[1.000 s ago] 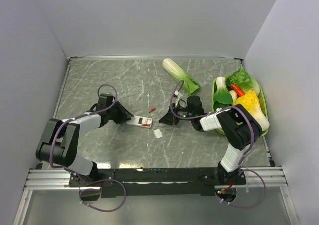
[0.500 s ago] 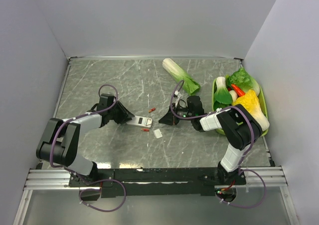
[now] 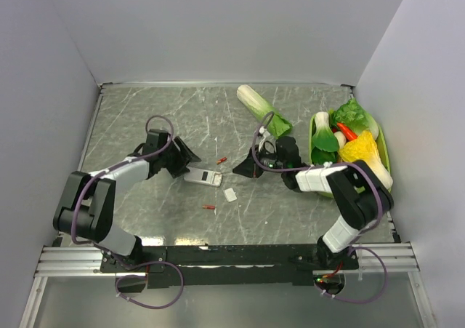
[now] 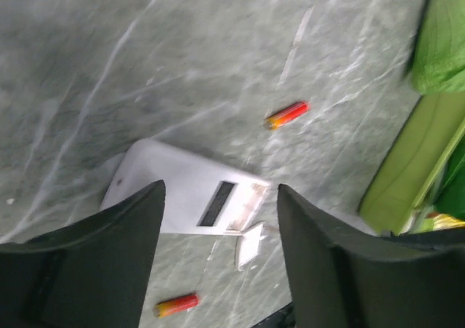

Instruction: Unload the batteries from the remote control

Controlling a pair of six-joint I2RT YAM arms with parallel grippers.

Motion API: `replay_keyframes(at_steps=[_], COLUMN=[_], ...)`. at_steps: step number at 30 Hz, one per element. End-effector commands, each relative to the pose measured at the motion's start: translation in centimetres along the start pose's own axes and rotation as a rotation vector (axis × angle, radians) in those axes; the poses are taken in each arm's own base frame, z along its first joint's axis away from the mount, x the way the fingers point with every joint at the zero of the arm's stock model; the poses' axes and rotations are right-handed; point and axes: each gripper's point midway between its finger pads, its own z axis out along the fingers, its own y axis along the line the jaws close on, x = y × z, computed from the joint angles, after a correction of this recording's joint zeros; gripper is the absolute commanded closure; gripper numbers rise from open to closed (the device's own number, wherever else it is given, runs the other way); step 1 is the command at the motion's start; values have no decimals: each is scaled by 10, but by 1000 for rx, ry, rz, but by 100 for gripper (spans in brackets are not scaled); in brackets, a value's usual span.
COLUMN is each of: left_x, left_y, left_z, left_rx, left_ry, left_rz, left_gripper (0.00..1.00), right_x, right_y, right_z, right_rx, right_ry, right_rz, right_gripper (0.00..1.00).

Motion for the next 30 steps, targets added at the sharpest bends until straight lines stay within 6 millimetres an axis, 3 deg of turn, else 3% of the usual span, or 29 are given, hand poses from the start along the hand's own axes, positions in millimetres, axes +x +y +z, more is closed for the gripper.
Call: replay_keyframes(at_steps=[1,3,6,11,15,22,30], left_x=[-32,-40,-48,-45,-49,-53,-55], left_y=[-40,-47,-49,-36,-33,-23,-19], left_z=[-24,-32,-45,-60,-75,-83,-86], left_rx=[34,10,-14,-48,-35,-51,-49], left_ry=[-91,-108,-158,-155,-181,-194,-205], left_rz=[95,108,117,93,93,84,72], left_gripper=[27,22,20,18,17,18,18], right_x=[-49,-40,-27,39,69,110,117], right_y=[22,22,45,94,114,120,102], right_z=[-10,-11,-9,-10,-20,-23,-9], right_rx=[15,21,-58,-170,-225,-246,-171], right_ry=[-107,-49,27,296,347,445,437], right_rz=[-56,-35,-97,-175,-187,-157,-124], right_gripper=[100,100,100,100,100,100,100])
